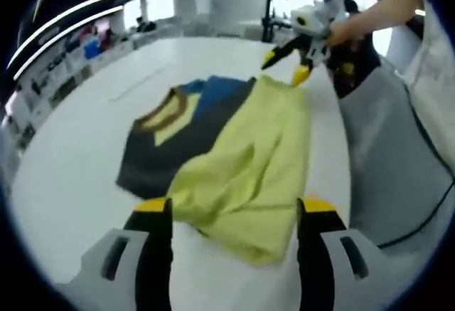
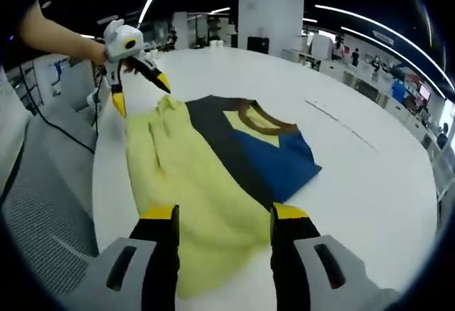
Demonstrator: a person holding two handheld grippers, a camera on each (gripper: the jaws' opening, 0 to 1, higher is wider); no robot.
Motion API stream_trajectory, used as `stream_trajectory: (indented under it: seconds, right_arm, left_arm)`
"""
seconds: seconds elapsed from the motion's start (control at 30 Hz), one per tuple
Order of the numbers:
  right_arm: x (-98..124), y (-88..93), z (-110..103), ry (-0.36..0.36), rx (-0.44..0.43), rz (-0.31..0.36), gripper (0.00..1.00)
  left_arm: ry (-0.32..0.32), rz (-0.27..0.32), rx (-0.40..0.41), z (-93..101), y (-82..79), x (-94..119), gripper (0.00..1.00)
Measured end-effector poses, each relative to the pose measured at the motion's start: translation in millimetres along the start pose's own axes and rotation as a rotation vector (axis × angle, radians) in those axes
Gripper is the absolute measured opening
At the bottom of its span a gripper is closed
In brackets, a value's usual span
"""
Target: Fold the garment on the visible template until the final outline fits inside the template.
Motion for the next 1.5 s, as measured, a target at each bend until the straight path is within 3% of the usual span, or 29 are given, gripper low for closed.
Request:
stream_trajectory:
  seconds: [0.3,0.4,0.7,1.13,1.5]
  right_arm:
    - [-10.1,-4.5,-4.1,-0.033,0.03,-0.022,0.47]
    - [-12.7,-6.2,-6.0,-0.05,0.042,-0.026,0.47]
    - [-22.5,-9.9,-10.2,-0.092,0.069,-0.037,0.42]
    - [-44.9,-11.1,-13.2,-0.149,0.113,-0.084,0.37]
    - [-58.0,0.4,-10.4,-0.164,0.116,-0.153,0.33]
  left_arm:
    - [0.05,-0.038,-0.082,0.1,-1.2,-5.8,0.59]
    - [0.051,-0.082,-0.118,-3.4,2.5,-7.7,0.58]
    - [0.055,-0.113,-0.142,-8.5,2.5,-13.9,0.5]
    - [0.064,-0.146,-0.164,-10.4,4.1,-19.5,0.48]
    - [0.061,-0.159,-0.167,-9.0,4.9,-20.0,0.47]
Point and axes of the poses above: the point that each gripper's makers call its tool centre point, and the gripper's own axes: x roughly backward along the fingers, z roughly to its right, y roughly out of its underside, the point moved 6 cm from there along x, roughly backward along the fingers, and after that the axes turned 3 degrees about -z, right-handed, at the moved point
